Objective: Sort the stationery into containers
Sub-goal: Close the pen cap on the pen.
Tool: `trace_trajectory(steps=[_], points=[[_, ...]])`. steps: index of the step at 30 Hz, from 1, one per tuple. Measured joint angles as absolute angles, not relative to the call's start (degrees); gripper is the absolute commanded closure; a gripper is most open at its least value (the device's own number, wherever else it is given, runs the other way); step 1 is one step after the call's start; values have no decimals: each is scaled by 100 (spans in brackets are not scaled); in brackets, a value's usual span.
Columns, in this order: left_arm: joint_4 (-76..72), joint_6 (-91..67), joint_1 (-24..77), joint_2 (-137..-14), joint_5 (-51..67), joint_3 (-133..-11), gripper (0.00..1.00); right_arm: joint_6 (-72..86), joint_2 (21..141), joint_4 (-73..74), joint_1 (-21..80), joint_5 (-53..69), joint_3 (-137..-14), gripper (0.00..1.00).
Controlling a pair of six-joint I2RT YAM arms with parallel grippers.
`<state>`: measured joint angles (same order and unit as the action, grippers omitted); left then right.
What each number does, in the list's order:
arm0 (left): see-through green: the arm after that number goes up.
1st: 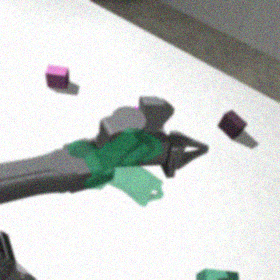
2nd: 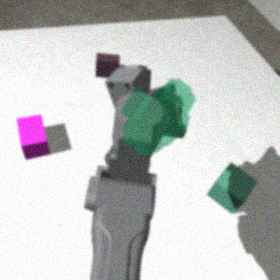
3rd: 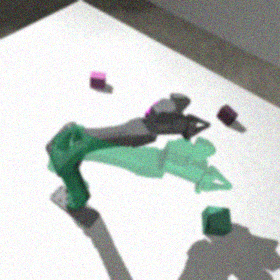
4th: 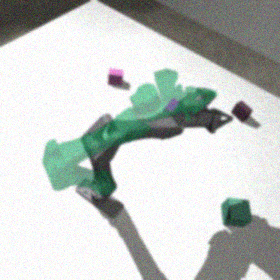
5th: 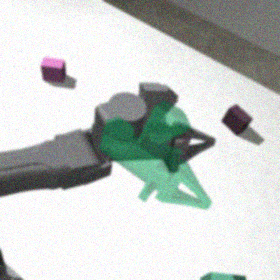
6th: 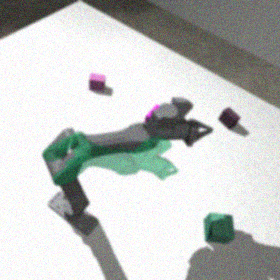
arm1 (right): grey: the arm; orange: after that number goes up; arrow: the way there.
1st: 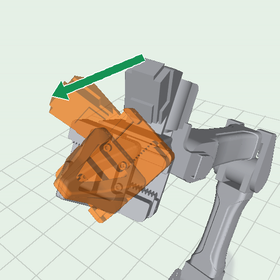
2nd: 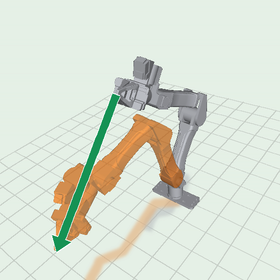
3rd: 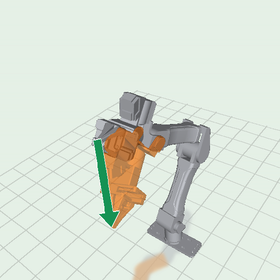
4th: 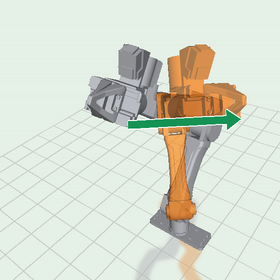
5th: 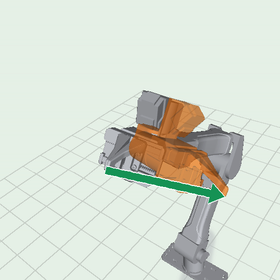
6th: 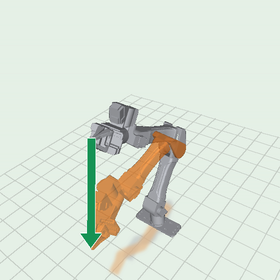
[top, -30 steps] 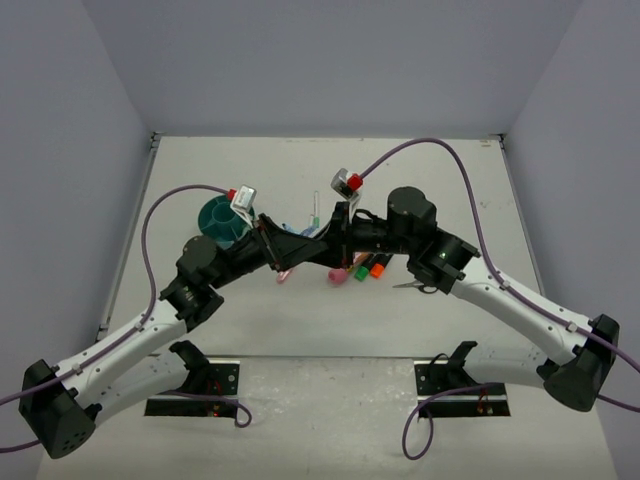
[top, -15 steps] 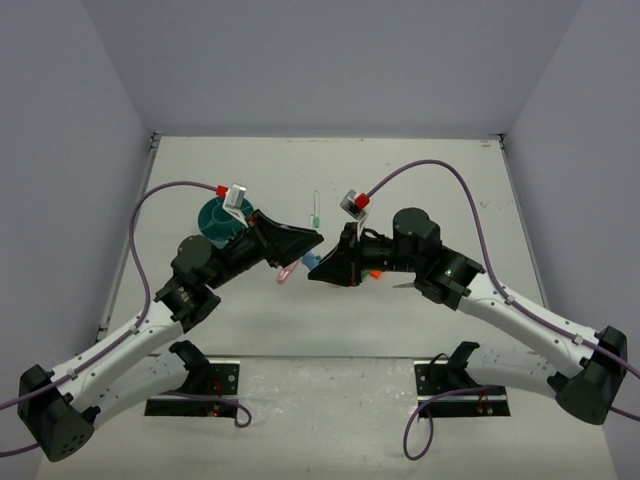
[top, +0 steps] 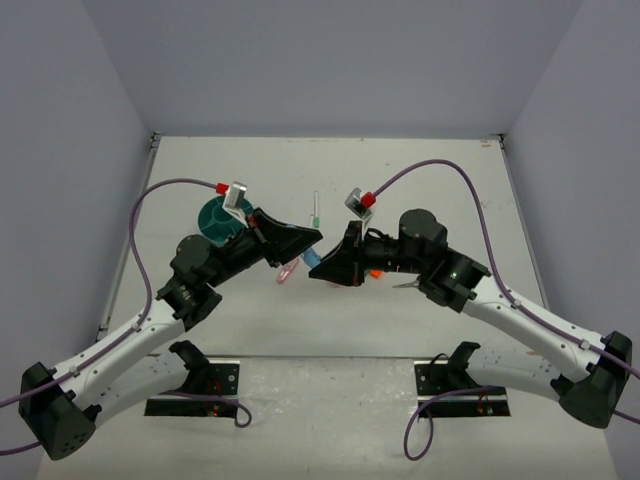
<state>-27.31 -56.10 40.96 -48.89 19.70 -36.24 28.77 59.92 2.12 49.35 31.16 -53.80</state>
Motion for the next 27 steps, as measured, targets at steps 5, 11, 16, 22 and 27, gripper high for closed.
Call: trace_trajectory(steps=[5,11,16,22,27], points=[[-3032,-5598,4081,-4923,2030,-3612,89,2950,6087,275,4945,3143,-5598,100],[-3386,-5648,4056,-4917,2037,-3516,90,3097,6211,269,4950,3134,-5809,100],[-3777,-5748,4002,-4869,1917,-3280,72,3349,6378,175,4985,3103,-5874,100],[-3476,-5526,4040,-4795,1929,-3305,39,3408,6624,-252,4958,3006,-5936,100],[-2347,-4903,4090,-4548,1868,-3832,5,3381,6491,-672,4946,2937,-5612,100]])
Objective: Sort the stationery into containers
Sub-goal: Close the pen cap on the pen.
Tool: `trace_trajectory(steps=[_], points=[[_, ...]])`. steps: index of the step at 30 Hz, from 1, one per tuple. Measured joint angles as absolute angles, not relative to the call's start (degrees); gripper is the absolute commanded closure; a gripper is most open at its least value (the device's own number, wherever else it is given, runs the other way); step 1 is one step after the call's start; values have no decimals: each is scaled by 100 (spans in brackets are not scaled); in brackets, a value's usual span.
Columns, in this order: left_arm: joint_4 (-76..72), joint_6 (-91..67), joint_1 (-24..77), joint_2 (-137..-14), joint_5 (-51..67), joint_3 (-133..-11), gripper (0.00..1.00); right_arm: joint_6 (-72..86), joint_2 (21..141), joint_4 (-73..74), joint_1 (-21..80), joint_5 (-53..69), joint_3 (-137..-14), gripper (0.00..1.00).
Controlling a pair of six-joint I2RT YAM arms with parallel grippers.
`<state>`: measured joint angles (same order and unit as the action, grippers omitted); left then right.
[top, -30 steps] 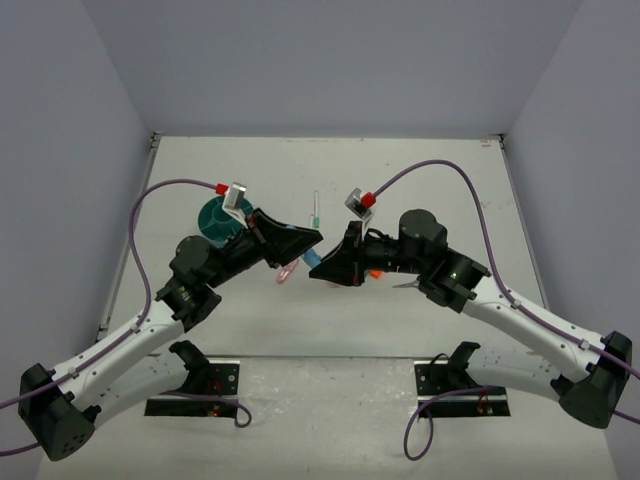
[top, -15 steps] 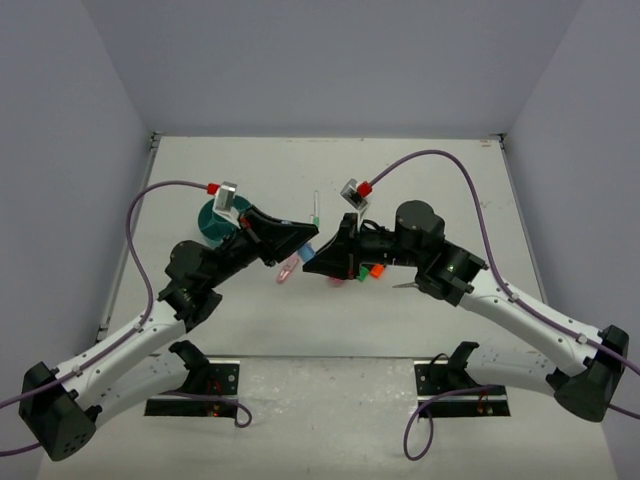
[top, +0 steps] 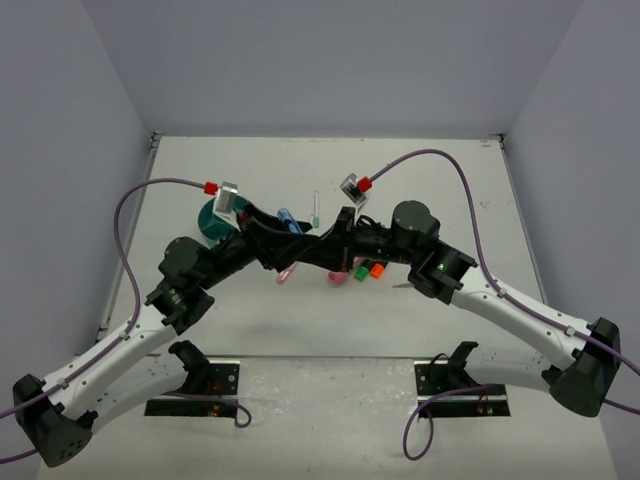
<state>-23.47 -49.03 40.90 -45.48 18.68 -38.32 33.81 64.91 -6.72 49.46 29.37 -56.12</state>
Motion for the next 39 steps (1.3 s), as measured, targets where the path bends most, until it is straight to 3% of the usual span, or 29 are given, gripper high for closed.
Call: trace_trajectory(steps=[2,7,18,22,27,30,34,39], points=[[-1971,-4658,4103,-4463,1798,-4088,0,3352,6432,-696,4940,2929,-5563,100],[-1229,-4163,4104,-4326,1451,-4672,2,3242,6242,-725,4939,2923,-5447,100],[-967,-3632,4104,-4348,1364,-4956,36,3066,5564,-713,4939,2961,-5050,100],[-1254,-3637,4104,-4521,1797,-4806,42,3003,5420,-709,4939,3008,-5047,100],[-1824,-3716,4104,-4683,2488,-4644,77,2975,5295,-699,4939,3107,-5015,100],[-2106,-3822,4104,-4736,2834,-4604,90,2968,5230,-689,4939,3142,-5013,100],[-2481,-4006,4103,-4853,3195,-4602,99,2914,5156,-690,4939,3269,-5013,100],[-2954,-4201,4089,-5024,3440,-4493,100,2885,5148,-543,4939,3316,-5069,100]])
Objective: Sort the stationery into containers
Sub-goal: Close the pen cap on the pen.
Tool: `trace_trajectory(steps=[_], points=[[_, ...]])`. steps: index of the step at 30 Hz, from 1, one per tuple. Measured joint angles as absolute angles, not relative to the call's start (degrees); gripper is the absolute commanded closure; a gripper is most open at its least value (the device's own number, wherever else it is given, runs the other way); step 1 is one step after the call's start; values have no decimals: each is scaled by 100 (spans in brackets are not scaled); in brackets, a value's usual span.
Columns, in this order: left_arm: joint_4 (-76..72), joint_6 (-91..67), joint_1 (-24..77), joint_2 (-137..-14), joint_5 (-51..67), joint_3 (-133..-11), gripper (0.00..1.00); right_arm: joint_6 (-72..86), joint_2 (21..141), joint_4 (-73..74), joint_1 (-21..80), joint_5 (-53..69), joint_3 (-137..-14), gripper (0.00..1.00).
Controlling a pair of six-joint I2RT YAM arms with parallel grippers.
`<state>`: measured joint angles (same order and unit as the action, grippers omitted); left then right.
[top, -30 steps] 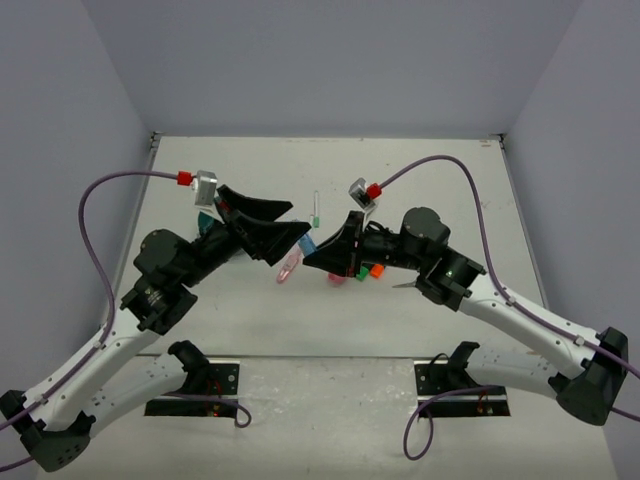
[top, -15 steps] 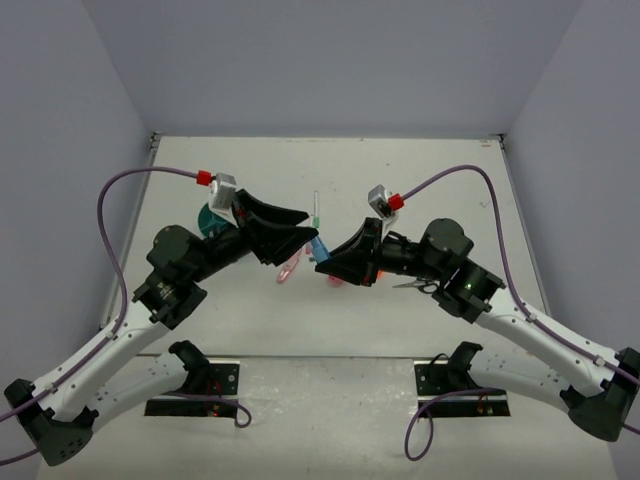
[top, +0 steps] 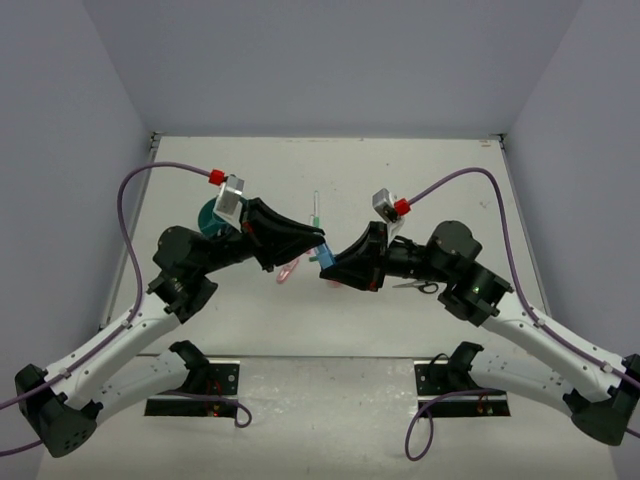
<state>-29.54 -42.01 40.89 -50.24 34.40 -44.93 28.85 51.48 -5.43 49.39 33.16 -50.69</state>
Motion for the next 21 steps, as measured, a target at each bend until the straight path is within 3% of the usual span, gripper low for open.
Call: trace_trajectory(steps=[14,21], points=[[-4425,-4598,4111,-4996,2683,-3577,100,2738,5912,1212,4868,3279,-6464,100],[-3148,-3992,4260,-4474,2661,-4006,100,1832,6051,1292,4789,3969,-6600,100]])
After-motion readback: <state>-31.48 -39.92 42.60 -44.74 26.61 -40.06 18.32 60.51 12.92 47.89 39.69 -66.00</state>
